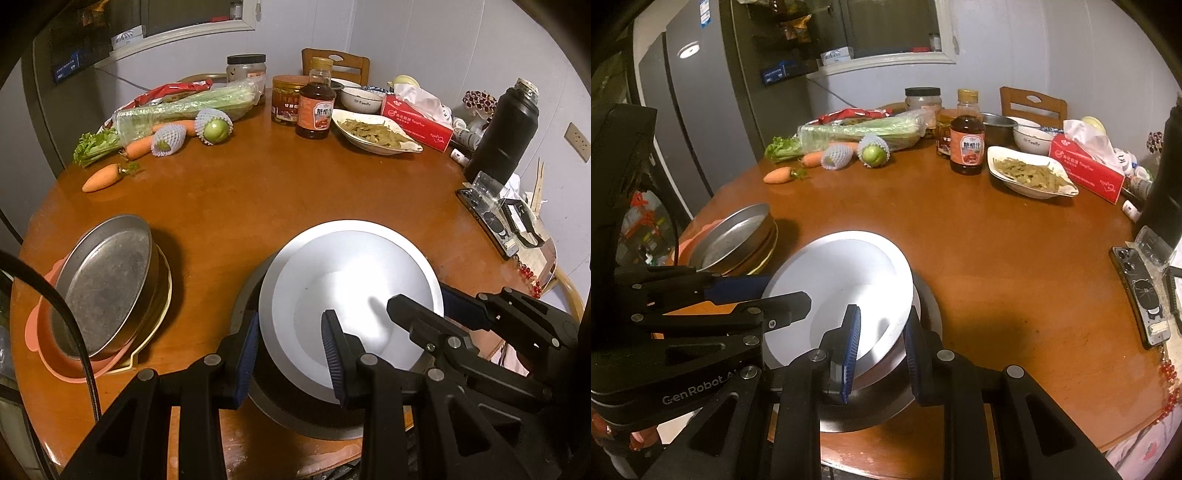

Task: Organize plates and bowls
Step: 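Lower the noodle cup onto the white plate in the steel bowl with the left tool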

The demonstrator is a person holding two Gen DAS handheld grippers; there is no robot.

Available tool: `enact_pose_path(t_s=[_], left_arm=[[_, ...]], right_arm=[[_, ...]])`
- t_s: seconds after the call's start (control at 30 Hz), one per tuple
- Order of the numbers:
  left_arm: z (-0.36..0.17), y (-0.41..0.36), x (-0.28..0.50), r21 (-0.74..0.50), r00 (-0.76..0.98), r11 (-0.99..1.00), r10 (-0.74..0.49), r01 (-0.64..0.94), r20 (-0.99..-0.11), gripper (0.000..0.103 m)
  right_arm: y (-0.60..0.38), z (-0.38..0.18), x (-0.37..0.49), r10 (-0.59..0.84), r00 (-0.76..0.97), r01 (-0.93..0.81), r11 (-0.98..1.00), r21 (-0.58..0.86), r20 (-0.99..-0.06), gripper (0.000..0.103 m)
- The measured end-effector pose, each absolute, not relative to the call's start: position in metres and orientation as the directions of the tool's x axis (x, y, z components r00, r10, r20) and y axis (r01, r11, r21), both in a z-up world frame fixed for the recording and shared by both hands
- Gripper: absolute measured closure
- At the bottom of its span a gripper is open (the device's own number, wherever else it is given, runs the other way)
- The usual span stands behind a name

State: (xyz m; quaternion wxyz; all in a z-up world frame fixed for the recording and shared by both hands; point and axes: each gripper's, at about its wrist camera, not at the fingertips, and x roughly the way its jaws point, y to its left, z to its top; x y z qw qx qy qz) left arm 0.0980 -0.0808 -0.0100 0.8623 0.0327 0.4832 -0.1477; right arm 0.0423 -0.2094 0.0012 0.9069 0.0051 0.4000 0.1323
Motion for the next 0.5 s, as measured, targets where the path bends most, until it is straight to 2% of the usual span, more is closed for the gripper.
enact_pose_path(t_s=[0.33, 0.5], left_arm=[[-0.0132, -0.0770, 0.0993, -0.111, 0.482, 0.953, -0.241, 0.283, -0.843, 0.069], [-0.0115, -0.0737, 0.0992, -0.120, 0.486, 0.953, -0.248, 0.280, -0.838, 0.068]], right_arm=[[-0.2080, -0.0016, 0.0430, 0.225, 0.644, -0.224, 0.969, 0.101, -0.731, 0.077], [-0.2105, -0.0012, 0.0435, 0.225, 0.641, -0.216, 0.970, 0.108, -0.733, 0.071]])
